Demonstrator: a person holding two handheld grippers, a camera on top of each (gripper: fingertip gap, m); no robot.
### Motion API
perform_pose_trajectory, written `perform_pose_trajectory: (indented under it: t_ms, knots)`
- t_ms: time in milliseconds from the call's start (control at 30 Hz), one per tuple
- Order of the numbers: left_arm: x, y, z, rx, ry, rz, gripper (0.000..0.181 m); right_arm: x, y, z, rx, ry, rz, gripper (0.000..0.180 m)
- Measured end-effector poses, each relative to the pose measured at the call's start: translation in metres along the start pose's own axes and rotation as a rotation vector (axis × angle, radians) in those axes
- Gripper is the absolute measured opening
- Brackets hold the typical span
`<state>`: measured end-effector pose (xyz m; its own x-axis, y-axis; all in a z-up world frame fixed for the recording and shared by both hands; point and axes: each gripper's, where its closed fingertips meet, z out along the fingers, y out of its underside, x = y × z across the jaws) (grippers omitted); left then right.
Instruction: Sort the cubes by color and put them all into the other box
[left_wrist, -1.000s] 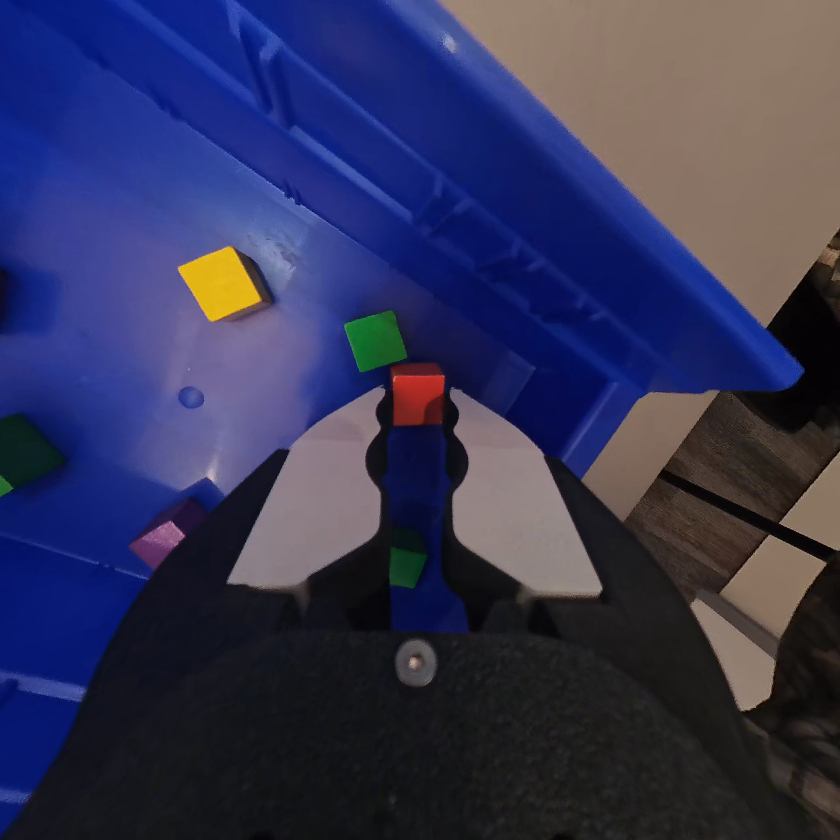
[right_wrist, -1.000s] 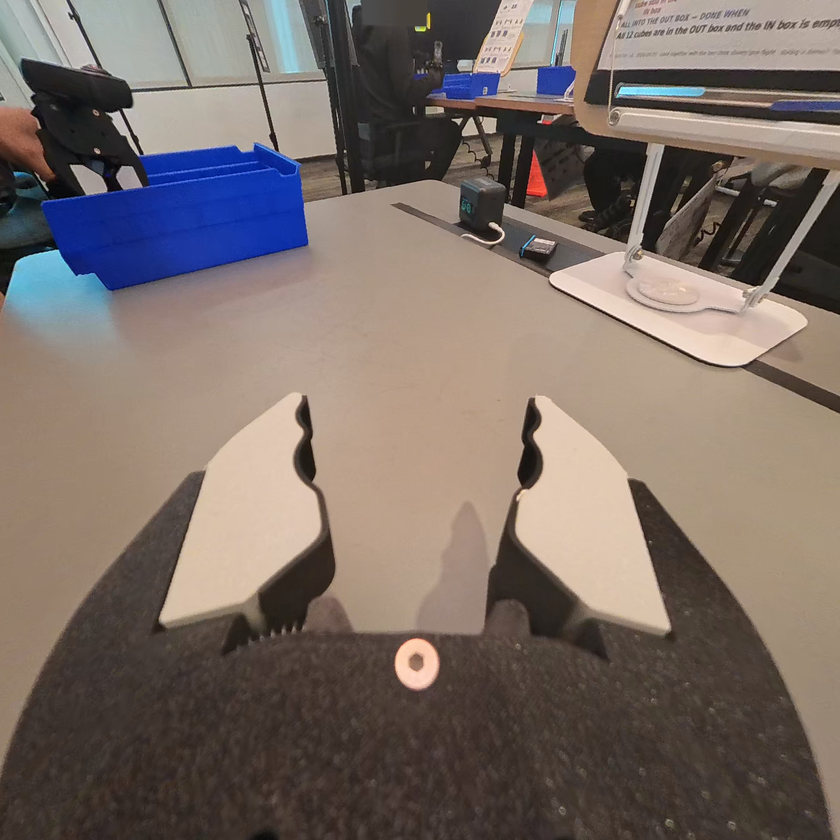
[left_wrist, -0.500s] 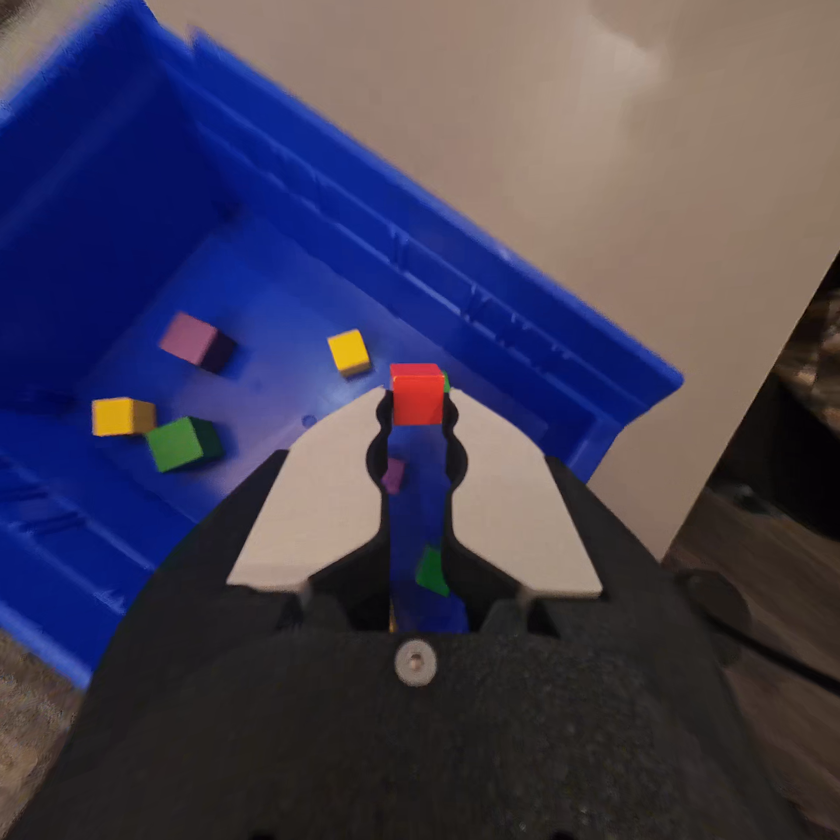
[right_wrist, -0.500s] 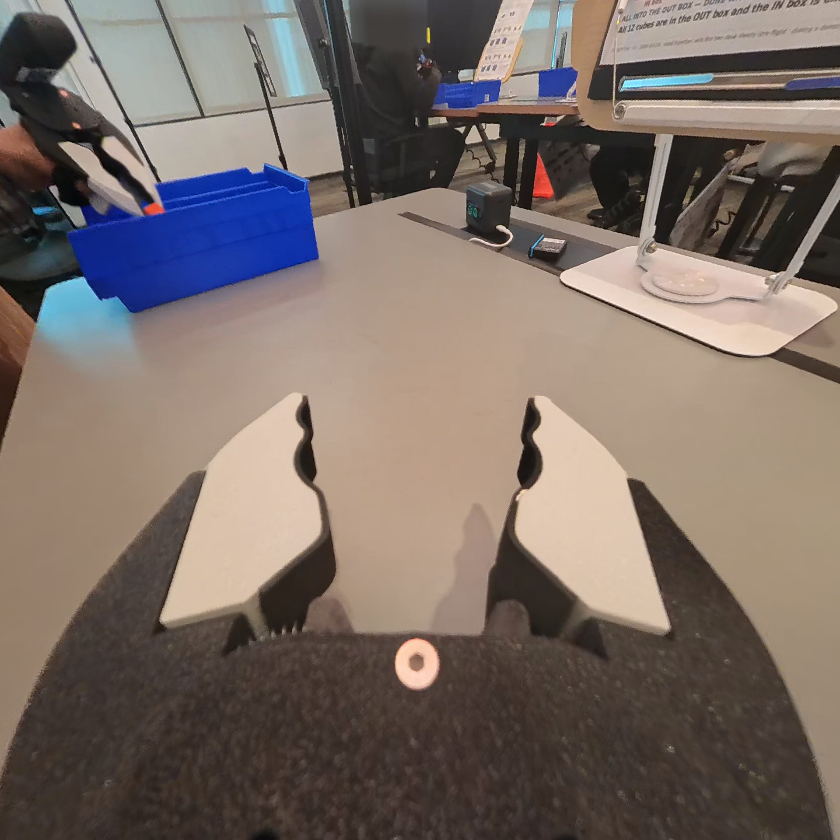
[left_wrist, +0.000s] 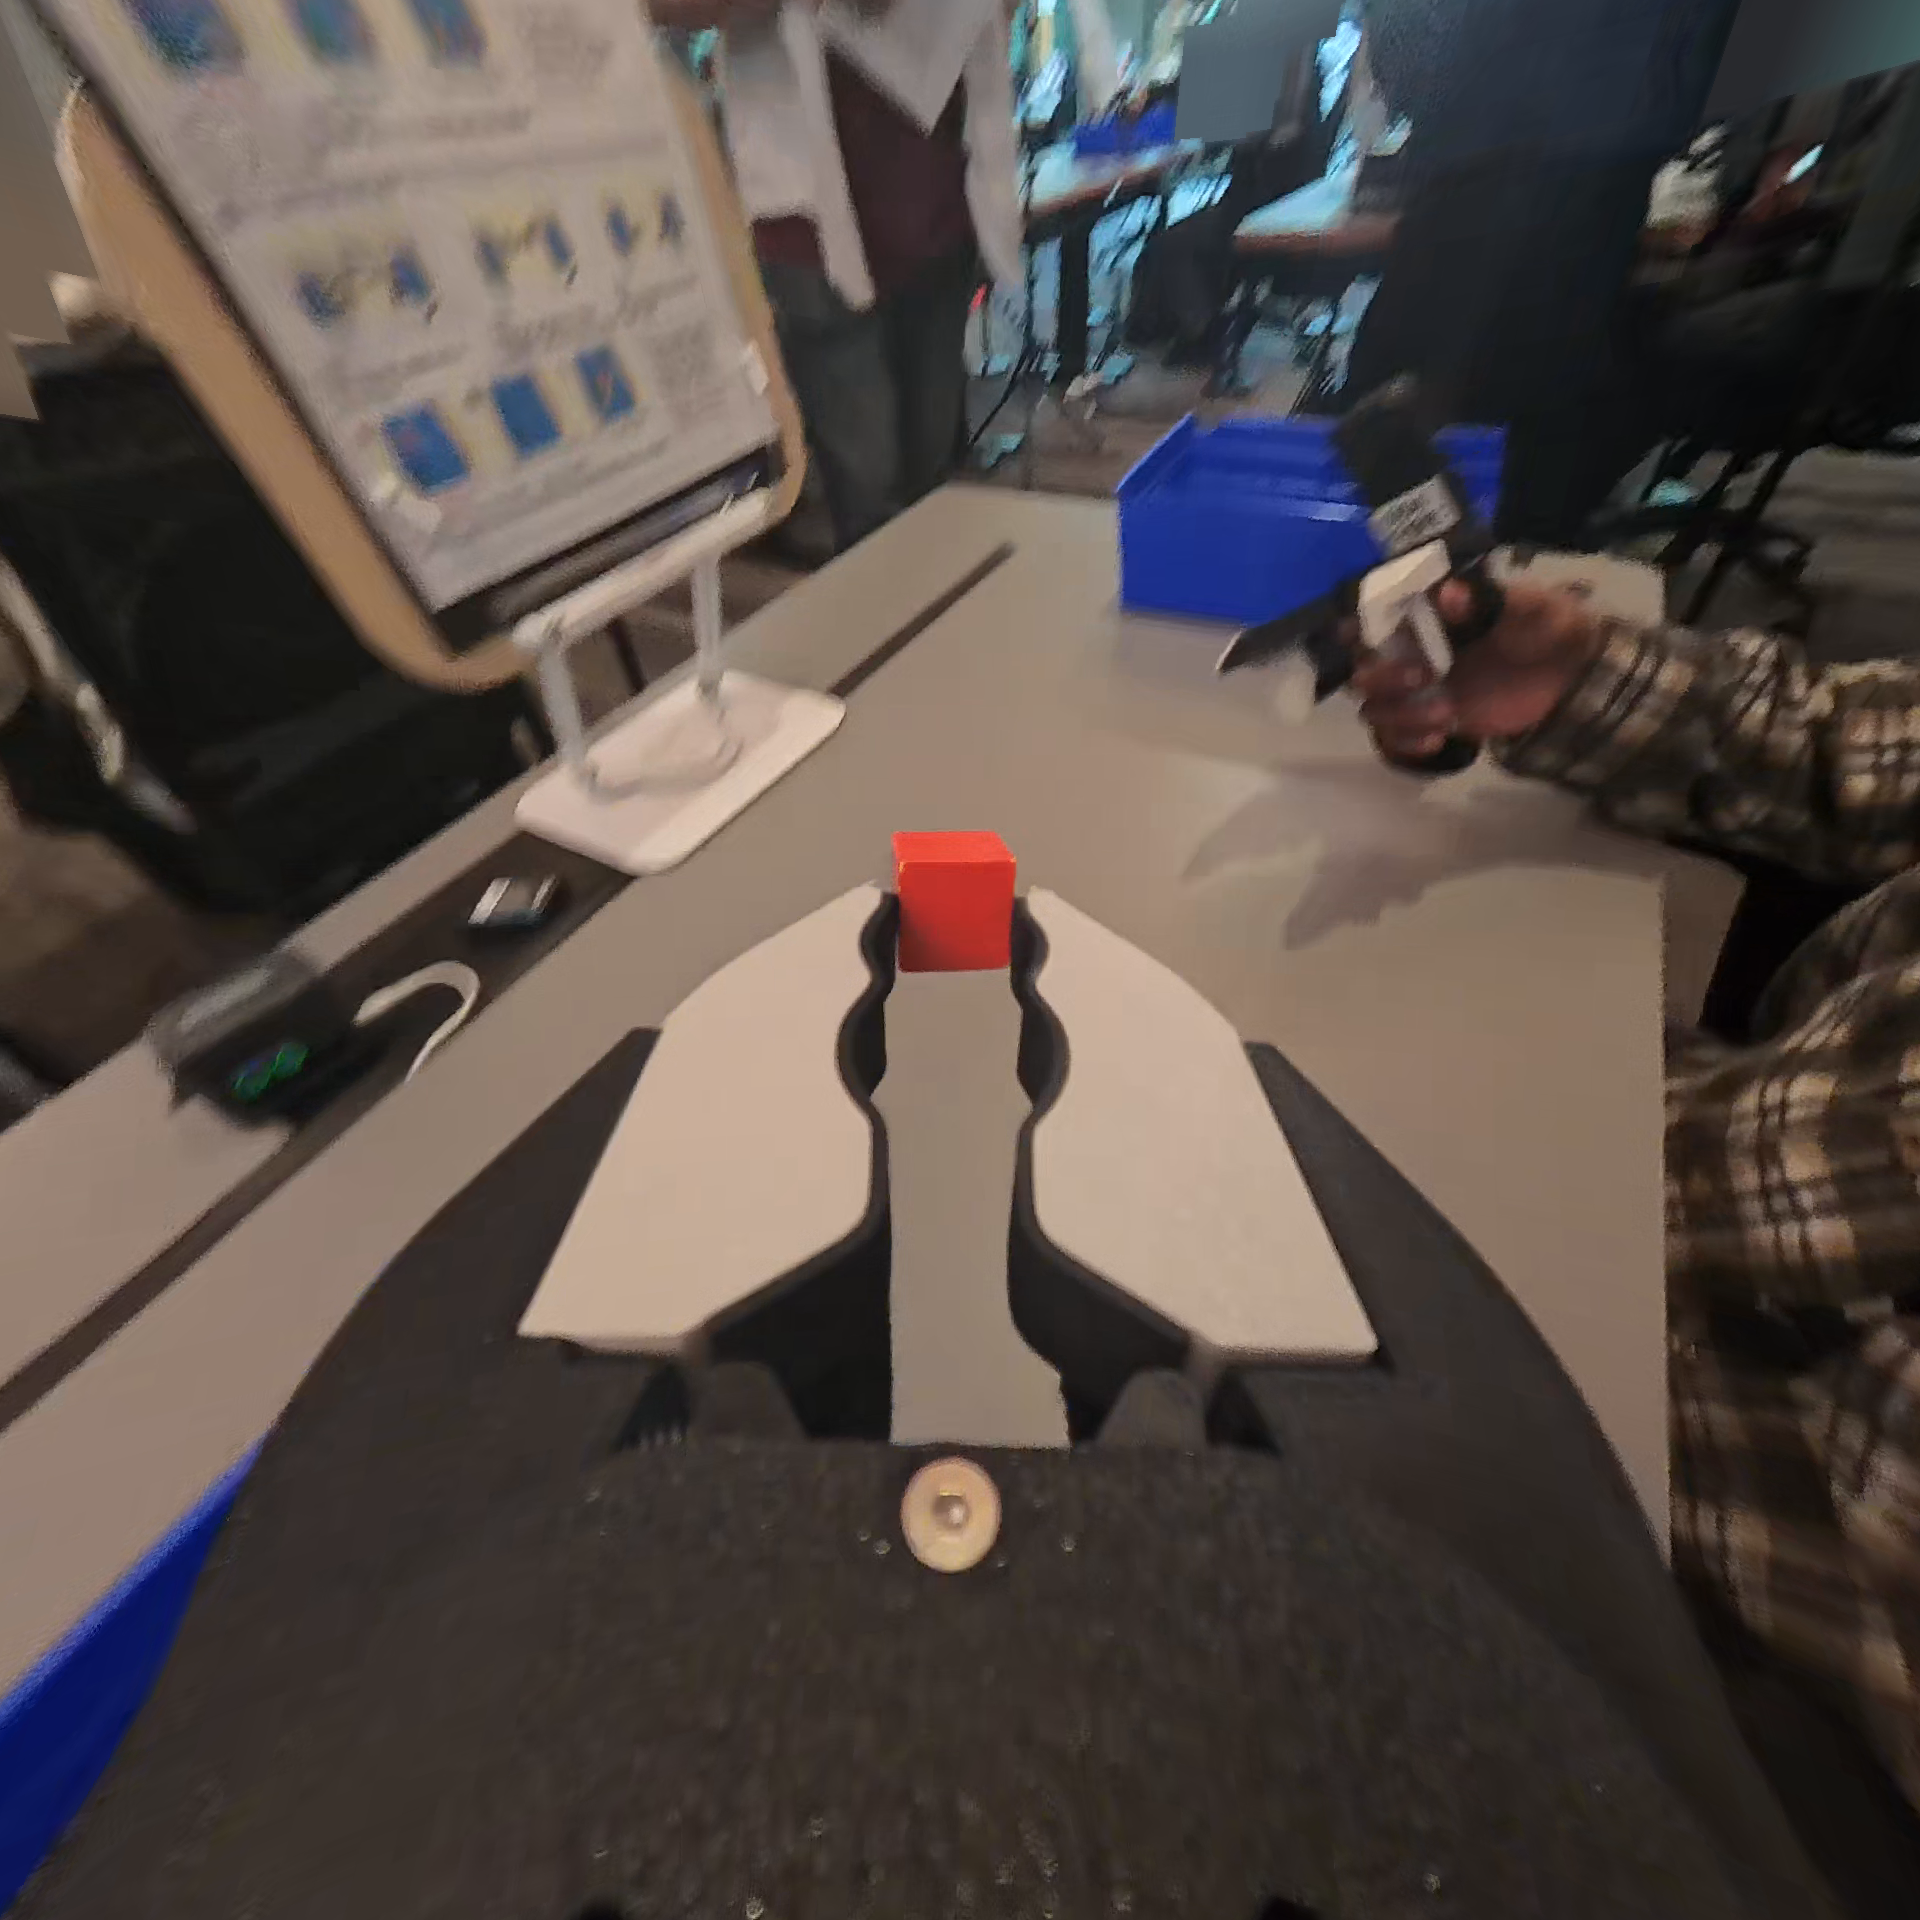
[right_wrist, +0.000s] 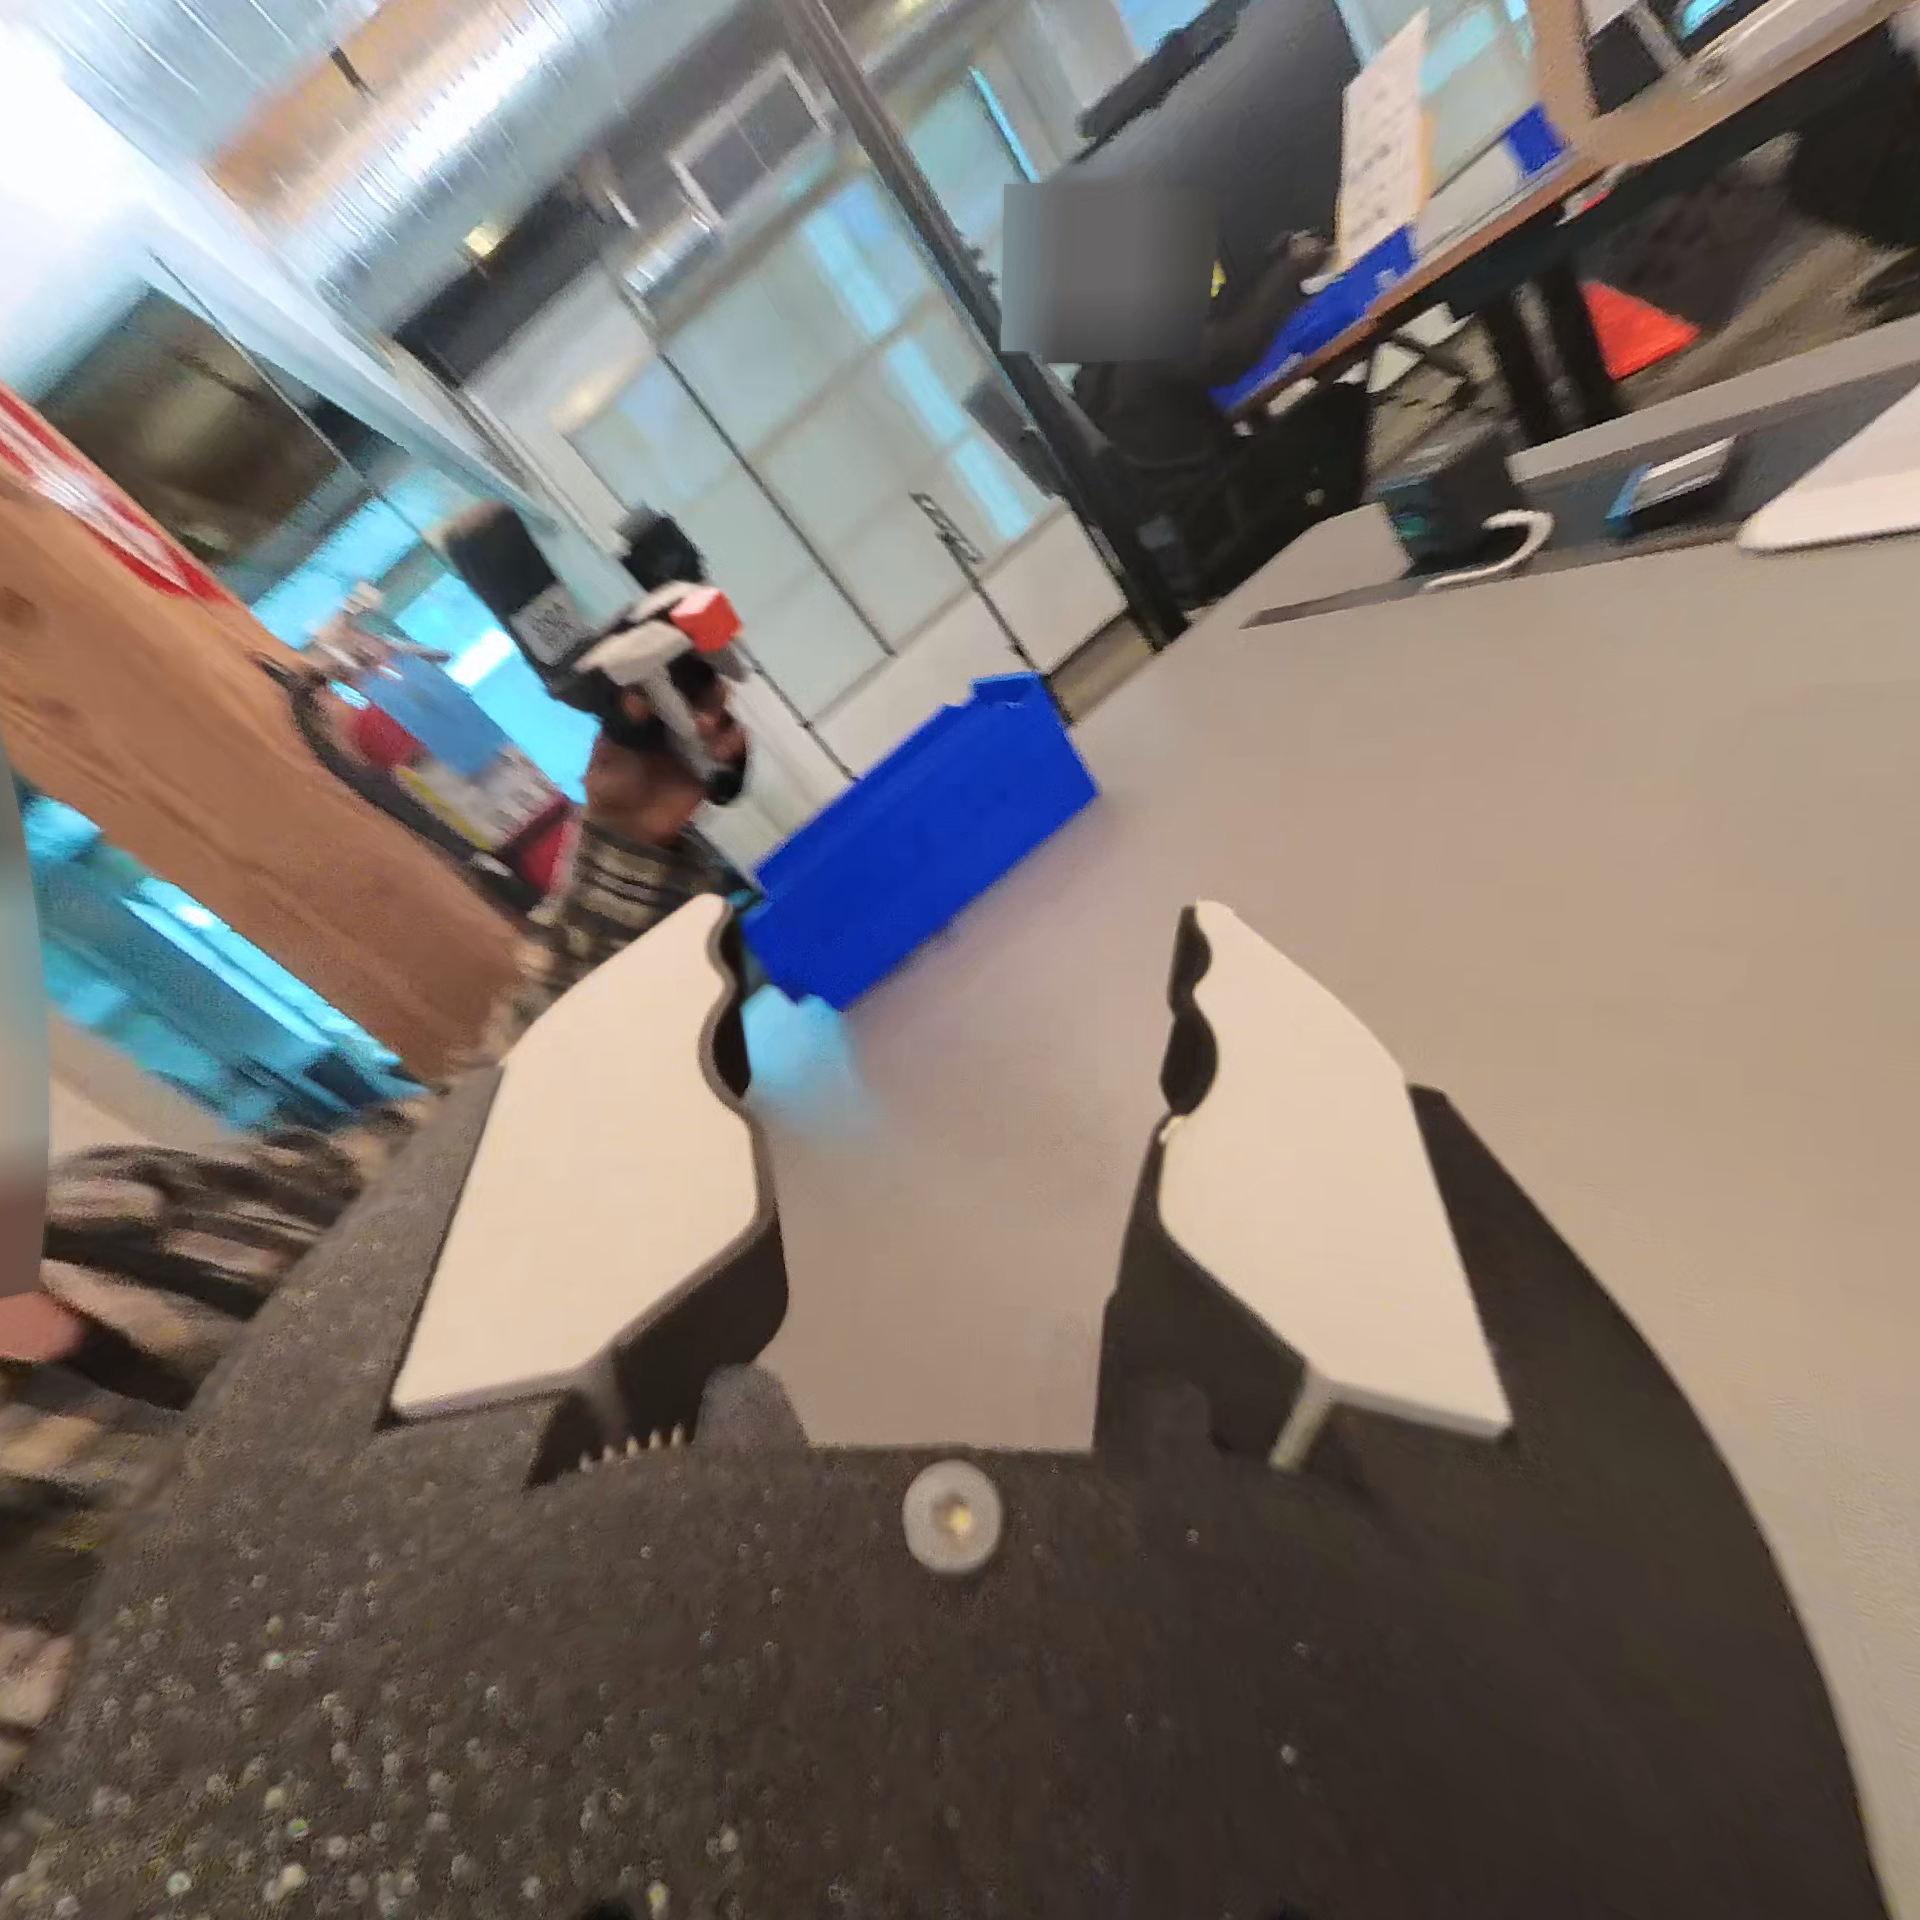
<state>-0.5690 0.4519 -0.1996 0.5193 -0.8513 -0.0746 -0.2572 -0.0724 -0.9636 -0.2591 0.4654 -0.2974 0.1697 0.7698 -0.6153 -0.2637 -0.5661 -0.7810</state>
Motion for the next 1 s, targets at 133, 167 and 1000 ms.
perform_pose_trajectory:
  t_ms: [133, 167, 1000]
  knots:
    - [0.049, -0.045, 0.063, 0.198, 0.142, 0.027, 0.02, -0.024, -0.008, 0.009, 0.003, -0.161, 0.209, 0.074]
    - [0.063, -0.053, 0.077, 0.246, 0.183, 0.032, 0.02, -0.03, -0.011, 0.012, 0.002, -0.204, 0.264, 0.073]
    - [0.186, -0.031, 0.246, 0.216, 0.496, 0.115, 0.047, -0.071, -0.04, -0.022, -0.226, -0.277, 0.505, 0.023]
